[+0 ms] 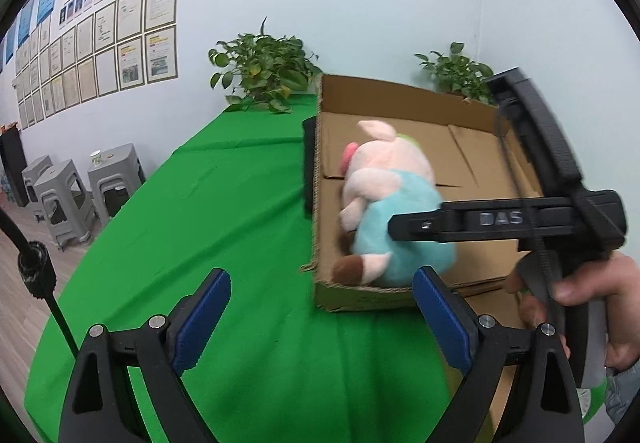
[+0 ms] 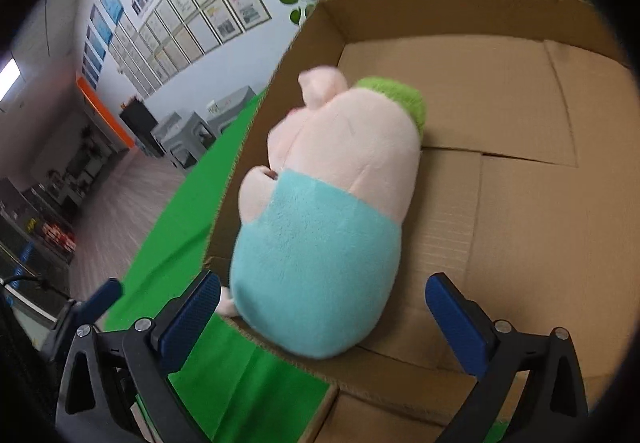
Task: Organize objects
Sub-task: 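Lower the plush pig into the tray box and open both grippers, then withdraw both grippers and move the left gripper to the narrow cardboard box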
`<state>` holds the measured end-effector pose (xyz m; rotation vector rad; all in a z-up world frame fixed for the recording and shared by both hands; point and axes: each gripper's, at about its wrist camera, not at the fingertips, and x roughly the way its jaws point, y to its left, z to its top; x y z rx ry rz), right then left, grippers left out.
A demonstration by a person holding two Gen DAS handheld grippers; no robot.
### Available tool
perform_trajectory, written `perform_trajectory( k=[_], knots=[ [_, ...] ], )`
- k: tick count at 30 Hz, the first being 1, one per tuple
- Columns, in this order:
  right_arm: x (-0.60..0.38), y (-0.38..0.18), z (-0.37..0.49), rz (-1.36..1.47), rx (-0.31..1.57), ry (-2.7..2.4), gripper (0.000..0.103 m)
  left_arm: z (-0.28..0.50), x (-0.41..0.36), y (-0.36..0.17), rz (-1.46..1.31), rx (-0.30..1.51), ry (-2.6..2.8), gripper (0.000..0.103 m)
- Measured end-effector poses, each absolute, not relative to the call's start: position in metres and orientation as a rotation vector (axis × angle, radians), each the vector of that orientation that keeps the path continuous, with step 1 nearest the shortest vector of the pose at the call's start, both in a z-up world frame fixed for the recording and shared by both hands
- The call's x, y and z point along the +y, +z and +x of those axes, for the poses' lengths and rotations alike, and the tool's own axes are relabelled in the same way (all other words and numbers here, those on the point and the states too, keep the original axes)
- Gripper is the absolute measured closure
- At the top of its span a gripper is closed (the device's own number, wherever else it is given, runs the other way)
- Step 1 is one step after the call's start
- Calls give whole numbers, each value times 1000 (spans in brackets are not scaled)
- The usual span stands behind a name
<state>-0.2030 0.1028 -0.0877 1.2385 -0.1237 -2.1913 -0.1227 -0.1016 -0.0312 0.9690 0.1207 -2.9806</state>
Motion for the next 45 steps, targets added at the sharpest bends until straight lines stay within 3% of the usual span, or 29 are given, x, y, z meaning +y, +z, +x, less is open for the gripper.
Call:
perform_trajectory(
  k=[3,9,11,14,15,24,41,42,44,45],
  knots=[
    [86,-100,-208,1263,-99,-2152,6,-122,-110,-37,984,149,-2977,10],
    [68,-88,-197,1166,27,-2139,30,-122,-127,-40,972,183,-2991,10],
    [68,-84,-198,1170,16,-2115,31,-122,-131,-40,962,196,-2994,10],
    [70,-93,-211,1198,-43,-2081,28,-123,-133,-38,959,223,-3002,10],
    [71,-98,-214,1206,-77,-2068,20,-123,-132,-38,955,216,-3003,10],
    [78,-89,-198,1148,-106,-2144,0,-115,-123,-35,944,151,-2984,10],
    [180,-43,-83,987,-45,-2571,1,-94,-76,-11,883,53,-3021,7],
    [184,-44,-76,973,-56,-2581,2,-92,-70,-10,885,56,-3026,7],
    [187,-46,-65,950,-60,-2611,20,-87,-59,-8,874,58,-3042,8],
    [187,-47,-59,952,-54,-2627,44,-84,-53,-8,866,54,-3046,12]
  ],
)
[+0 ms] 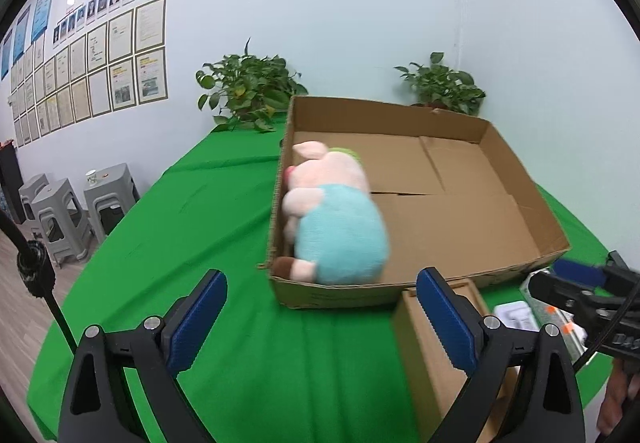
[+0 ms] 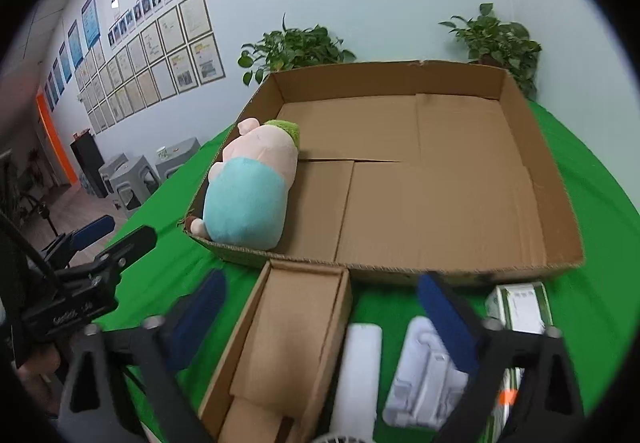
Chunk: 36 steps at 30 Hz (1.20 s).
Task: Organize objects
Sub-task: 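Withdraw both grippers and move the left gripper to the narrow cardboard box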
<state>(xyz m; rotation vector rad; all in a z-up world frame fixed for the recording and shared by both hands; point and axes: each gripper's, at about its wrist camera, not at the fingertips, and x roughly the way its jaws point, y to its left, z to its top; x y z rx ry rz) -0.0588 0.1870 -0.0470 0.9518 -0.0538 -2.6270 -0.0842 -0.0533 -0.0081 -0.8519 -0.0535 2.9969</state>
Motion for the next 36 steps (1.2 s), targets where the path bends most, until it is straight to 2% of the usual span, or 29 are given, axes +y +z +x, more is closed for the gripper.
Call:
perform_trajectory(
  k=[1,2,3,4,5,8,9,10,11,12,13,17,22,32,36],
  knots=[
    [192,-50,-54,957,-63,-2639,63,-82,-49,-8,-846,-49,2995,29],
    [193,-52,-53,965,-70,-2652,72,-81,-44,-8,-850,-51,2984,57],
    [198,-54,-50,969,-66,-2670,87,-80,-41,-9,-868,-56,2960,71],
    [201,-57,-48,970,-67,-2678,93,-80,-37,-10,-888,-57,2938,90],
    [205,-57,-43,970,-72,-2680,93,-79,-33,-11,-905,-56,2924,95],
    [213,-57,-35,965,-87,-2695,93,-74,-23,-11,-896,-54,2896,93],
    [214,-57,-33,963,-87,-2703,89,-73,-21,-8,-882,-58,2906,90],
    [216,-57,-34,970,-81,-2716,65,-72,-20,-7,-877,-57,2912,72],
    [218,-58,-32,972,-77,-2727,44,-70,-20,-5,-867,-54,2913,45],
    [220,-59,-31,963,-75,-2746,8,-69,-21,-4,-851,-60,2920,34],
    [223,-59,-28,943,-79,-2765,3,-67,-23,-2,-840,-74,2932,22],
    [230,-58,-27,932,-77,-2782,3,-68,-30,-1,-873,-151,2901,20],
    [232,-58,-24,914,-101,-2743,3,-67,-27,-1,-877,-122,2881,20],
    [215,-52,29,832,51,-2437,3,-61,-32,15,-866,-116,2869,20],
    [203,-45,65,856,-47,-2182,3,-55,-28,19,-897,-91,2847,20]
  ],
)
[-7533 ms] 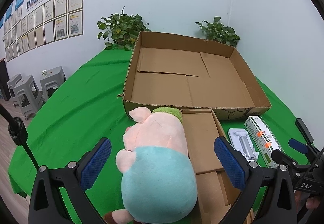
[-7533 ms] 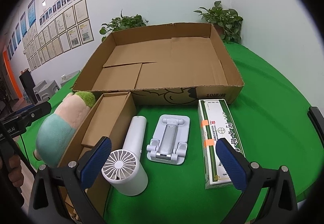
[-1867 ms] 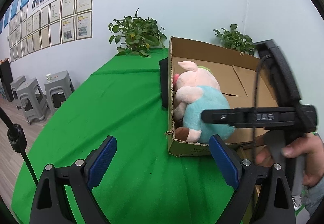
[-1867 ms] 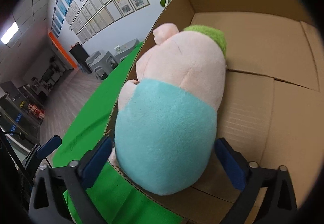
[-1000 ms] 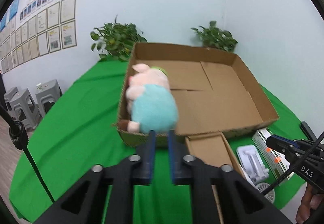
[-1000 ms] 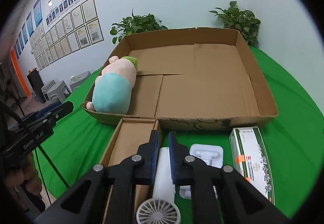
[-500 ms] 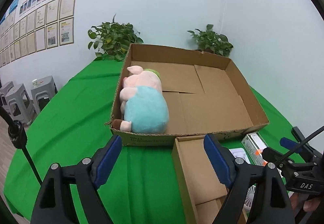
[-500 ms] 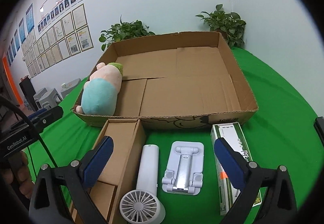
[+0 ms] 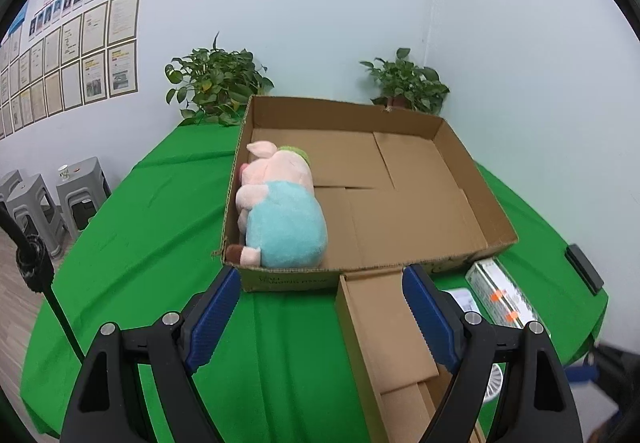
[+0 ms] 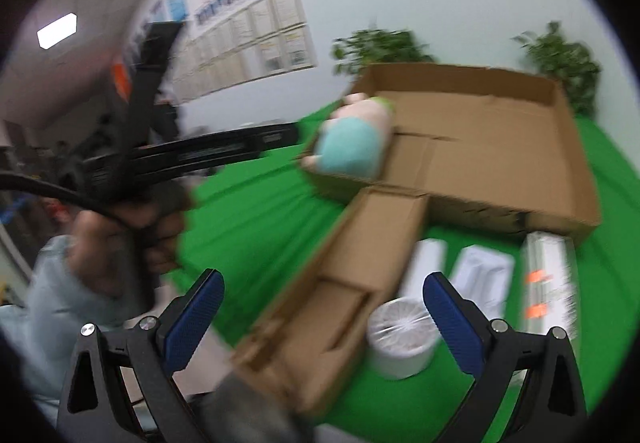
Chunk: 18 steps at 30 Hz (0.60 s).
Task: Organize objects
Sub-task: 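Withdraw both grippers and move the left gripper to the narrow cardboard box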
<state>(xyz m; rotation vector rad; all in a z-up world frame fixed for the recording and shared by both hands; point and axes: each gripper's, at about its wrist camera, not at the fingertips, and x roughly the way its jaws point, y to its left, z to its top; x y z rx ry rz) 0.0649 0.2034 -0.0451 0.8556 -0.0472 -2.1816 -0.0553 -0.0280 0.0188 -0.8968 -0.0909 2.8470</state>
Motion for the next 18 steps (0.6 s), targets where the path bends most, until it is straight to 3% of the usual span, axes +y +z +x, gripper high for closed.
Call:
perform_trajectory(
  k=[3,8,12,16,18],
  knots=[
    [199,-51,73,889,-75,-2097,3,-49,-22,8,-943,-98,2798,20],
    [198,-86,57,1002,82,-2352,3,-49,-14,-31,-1104,-147,2704,20],
    [204,-102,43,1068,88,-2462,3,-46,-6,-63,-1188,-145,2648,21],
    [205,-111,39,1099,69,-2492,4,-45,-2,-79,-1217,-113,2632,25],
    [201,-113,37,1103,88,-2525,5,-43,-1,-83,-1227,-110,2624,32]
  ],
)
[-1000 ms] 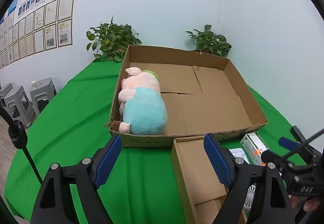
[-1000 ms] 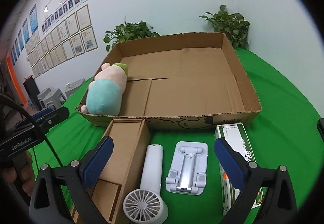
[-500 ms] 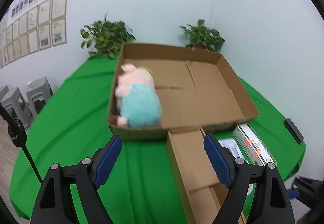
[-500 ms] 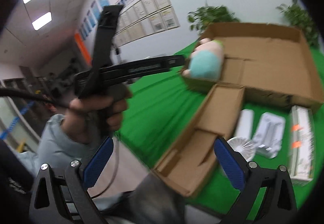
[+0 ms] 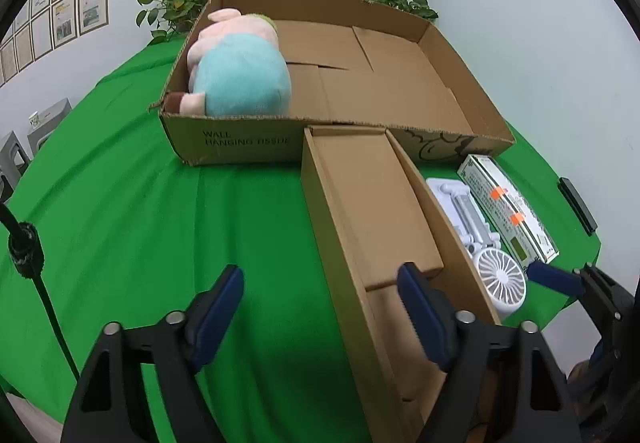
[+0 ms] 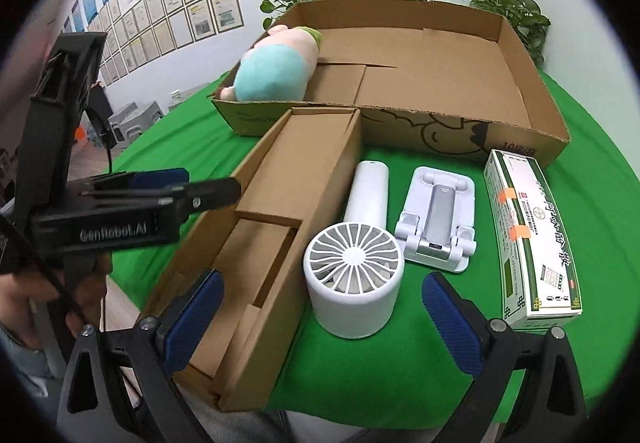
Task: Organize objects
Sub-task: 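Withdraw both grippers and move the left gripper to the narrow cardboard box, then grasp the narrow cardboard box wall with the left gripper and lift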
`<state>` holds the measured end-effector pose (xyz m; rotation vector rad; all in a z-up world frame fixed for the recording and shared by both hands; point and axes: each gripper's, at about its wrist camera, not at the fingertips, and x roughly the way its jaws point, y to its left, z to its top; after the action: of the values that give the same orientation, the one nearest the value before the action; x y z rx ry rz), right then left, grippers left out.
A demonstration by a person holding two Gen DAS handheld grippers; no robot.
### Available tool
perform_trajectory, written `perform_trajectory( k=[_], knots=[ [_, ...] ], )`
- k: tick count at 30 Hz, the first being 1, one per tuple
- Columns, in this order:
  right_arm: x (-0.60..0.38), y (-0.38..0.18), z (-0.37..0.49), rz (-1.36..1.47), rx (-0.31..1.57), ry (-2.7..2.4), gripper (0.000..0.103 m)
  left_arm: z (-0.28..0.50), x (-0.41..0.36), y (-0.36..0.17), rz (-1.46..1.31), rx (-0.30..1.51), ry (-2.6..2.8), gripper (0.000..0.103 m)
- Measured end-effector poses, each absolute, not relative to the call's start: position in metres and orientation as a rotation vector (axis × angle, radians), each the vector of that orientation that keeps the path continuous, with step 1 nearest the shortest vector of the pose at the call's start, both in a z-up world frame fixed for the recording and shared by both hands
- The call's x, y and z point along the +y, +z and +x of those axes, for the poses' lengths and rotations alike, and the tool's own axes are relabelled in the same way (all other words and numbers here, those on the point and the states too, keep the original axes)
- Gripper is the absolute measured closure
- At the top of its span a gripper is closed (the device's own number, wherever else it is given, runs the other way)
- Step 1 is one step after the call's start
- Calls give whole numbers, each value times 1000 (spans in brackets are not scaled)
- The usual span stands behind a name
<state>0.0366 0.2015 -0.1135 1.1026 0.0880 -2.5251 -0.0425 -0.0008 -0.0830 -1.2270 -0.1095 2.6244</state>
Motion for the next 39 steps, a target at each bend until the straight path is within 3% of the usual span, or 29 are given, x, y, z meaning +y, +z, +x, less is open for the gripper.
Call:
perform_trajectory(
  k=[2,5,9,14,30,39],
  knots=[
    [204,-116,35,1112,96,-2545,12,-40,1,-87,-1245,-93,2620,42],
    [205,-119,32,1131,78,-2535,32,-39,2,-93,-1263,-87,2609,49],
    [205,-117,36,1126,75,-2545,34,-37,5,-98,-1276,-112,2576,58],
    [205,-116,38,1117,80,-2554,34,-34,15,-96,-1242,-104,2539,85],
    [190,-109,33,1065,65,-2542,34,-27,-2,-79,-1218,-115,2629,94],
    [185,-90,54,938,39,-2574,27,-10,-27,-88,-1283,-183,2627,98]
  ],
)
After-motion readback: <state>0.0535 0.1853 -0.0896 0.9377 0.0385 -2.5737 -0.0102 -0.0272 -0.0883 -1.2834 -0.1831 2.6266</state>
